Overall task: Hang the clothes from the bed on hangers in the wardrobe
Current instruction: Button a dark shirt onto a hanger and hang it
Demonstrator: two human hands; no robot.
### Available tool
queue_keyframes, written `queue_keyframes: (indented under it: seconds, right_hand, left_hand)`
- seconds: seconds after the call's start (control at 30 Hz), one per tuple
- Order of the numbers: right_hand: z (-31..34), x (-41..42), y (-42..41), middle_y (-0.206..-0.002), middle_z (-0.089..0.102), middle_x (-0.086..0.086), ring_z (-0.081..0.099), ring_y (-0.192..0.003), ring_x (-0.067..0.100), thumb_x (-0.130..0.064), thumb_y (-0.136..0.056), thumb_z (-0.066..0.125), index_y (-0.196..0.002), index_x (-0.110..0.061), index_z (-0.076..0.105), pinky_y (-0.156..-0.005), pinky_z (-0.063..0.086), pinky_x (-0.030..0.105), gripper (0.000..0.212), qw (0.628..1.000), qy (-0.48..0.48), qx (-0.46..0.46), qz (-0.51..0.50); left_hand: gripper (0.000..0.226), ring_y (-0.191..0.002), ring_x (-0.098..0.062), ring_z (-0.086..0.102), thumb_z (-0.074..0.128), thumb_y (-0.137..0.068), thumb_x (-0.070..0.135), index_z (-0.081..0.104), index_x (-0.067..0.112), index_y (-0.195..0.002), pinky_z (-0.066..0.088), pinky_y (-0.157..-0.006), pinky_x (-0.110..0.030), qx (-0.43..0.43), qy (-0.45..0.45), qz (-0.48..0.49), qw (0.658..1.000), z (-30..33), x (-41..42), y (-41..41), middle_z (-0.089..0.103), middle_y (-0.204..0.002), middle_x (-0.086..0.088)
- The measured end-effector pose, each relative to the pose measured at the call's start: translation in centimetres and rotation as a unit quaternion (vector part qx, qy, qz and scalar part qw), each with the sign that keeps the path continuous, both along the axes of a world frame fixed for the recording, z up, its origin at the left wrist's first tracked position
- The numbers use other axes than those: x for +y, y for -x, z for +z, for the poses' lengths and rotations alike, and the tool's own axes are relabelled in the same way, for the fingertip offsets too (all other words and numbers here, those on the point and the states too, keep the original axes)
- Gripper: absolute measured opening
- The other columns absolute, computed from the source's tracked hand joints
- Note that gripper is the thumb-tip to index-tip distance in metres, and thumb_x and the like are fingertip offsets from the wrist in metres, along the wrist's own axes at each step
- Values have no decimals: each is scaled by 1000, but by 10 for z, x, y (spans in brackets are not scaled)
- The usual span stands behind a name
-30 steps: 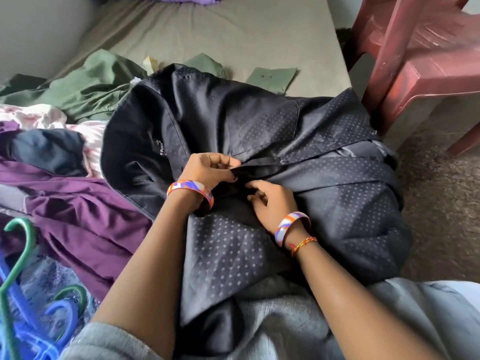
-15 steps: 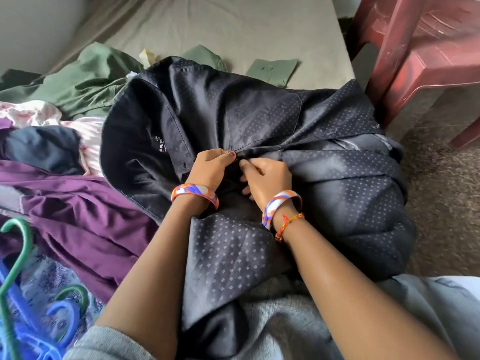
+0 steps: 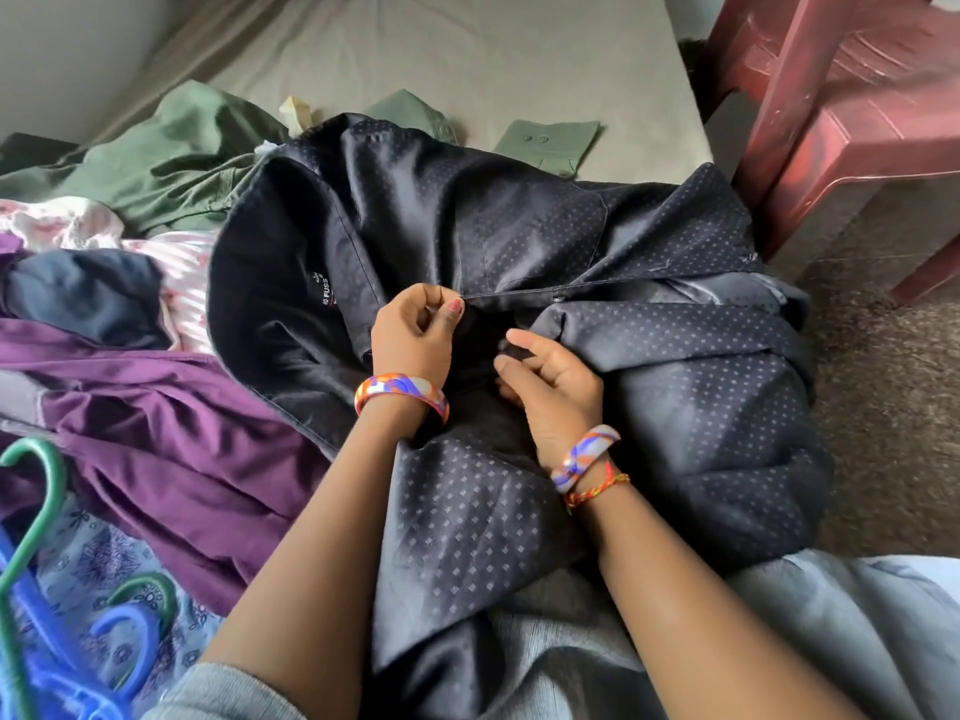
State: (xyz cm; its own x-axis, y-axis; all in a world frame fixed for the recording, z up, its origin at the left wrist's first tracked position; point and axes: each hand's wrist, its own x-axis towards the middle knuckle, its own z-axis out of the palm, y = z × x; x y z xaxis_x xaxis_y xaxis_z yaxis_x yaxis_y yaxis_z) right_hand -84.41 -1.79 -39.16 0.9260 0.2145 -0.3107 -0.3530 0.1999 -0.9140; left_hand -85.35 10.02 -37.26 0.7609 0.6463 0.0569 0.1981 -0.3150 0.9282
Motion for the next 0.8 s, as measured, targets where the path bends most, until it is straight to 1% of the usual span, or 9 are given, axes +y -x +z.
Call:
queue_keyframes:
  seconds: [0.07, 0.13, 0.27, 0.37, 0.43, 0.5, 0.57, 0.67, 0.8]
  right_hand:
    - [-3, -5, 2, -67, 55, -2, 55, -55, 1, 11, -80, 62, -85, -22, 66, -62, 48, 16, 33, 999, -33, -4, -17]
    - [-5, -7, 2, -67, 55, -4, 55, -58, 3, 13, -78, 63, -85, -23, 67, -65, 48, 18, 37, 999, -36, -1, -26]
    - [-6, -6, 3, -68, 55, 0, 54, -64, 9, 13, -79, 60, -92, -26, 66, -71, 49, 24, 41, 999, -37, 4, -16]
    - [-4, -7, 3, -73, 61, 3, 56, -67, 10, 12, -82, 58, -93, -20, 67, -66, 51, 15, 34, 999, -44, 17, -7]
    - [-3, -6, 3, -78, 67, 3, 60, -70, 9, 8, -83, 61, -90, -15, 68, -64, 52, 15, 26, 997, -67, 31, -10]
    - [-3, -6, 4, -79, 69, 0, 64, -73, 6, 4, -83, 63, -88, -14, 69, -65, 53, 16, 19, 996, -84, 43, -10]
    - [-4, -6, 4, -78, 70, -3, 65, -73, 6, 1, -83, 64, -87, -15, 69, -65, 55, 18, 17, 996, -79, 43, -9]
    - [-4, -6, 3, -75, 70, -4, 66, -69, 5, 1, -81, 67, -83, -16, 70, -62, 54, 17, 17, 998, -59, 28, -13]
    - [-4, -4, 0, -68, 69, 1, 64, -60, 4, 3, -77, 70, -74, -14, 70, -57, 52, 17, 17, 1000, -7, -3, -20]
  left_hand:
    - [26, -60, -1, 52, 61, -88, 7, 58, 26, -70, 43, -63, -16, -1, -1, -2, 1000, 0, 1, 0, 59, -67, 7]
    - [27, -56, 4, 53, 62, -85, 1, 59, 24, -71, 44, -62, -12, 3, 19, -8, 1000, 0, 1, 1, 60, -67, 6]
    - [30, -51, 8, 53, 62, -83, -4, 55, 22, -73, 44, -61, -10, 5, 26, -17, 1000, 0, 1, 3, 58, -63, 6]
    - [26, -56, 6, 56, 62, -84, -4, 57, 21, -77, 47, -67, -12, 11, 24, -38, 999, 1, 0, 4, 60, -67, 6]
    - [18, -61, 9, 58, 62, -85, -2, 64, 15, -86, 48, -69, -9, 18, 24, -66, 997, 1, -2, 5, 63, -73, 7]
    - [14, -63, 13, 57, 63, -85, 1, 68, 11, -95, 46, -70, -6, 33, -2, -100, 994, 3, -4, 6, 64, -77, 10]
    - [15, -61, 13, 55, 64, -85, 3, 70, 15, -91, 44, -68, -4, 36, -24, -128, 991, 4, -6, 8, 63, -75, 13]
    - [21, -61, 12, 55, 65, -84, 5, 66, 26, -82, 43, -67, -5, 41, -35, -157, 986, 7, -6, 10, 63, -71, 14]
    - [19, -69, 7, 60, 69, -82, 13, 67, 31, -78, 48, -76, -15, 49, -56, -195, 978, 8, -6, 12, 67, -75, 13]
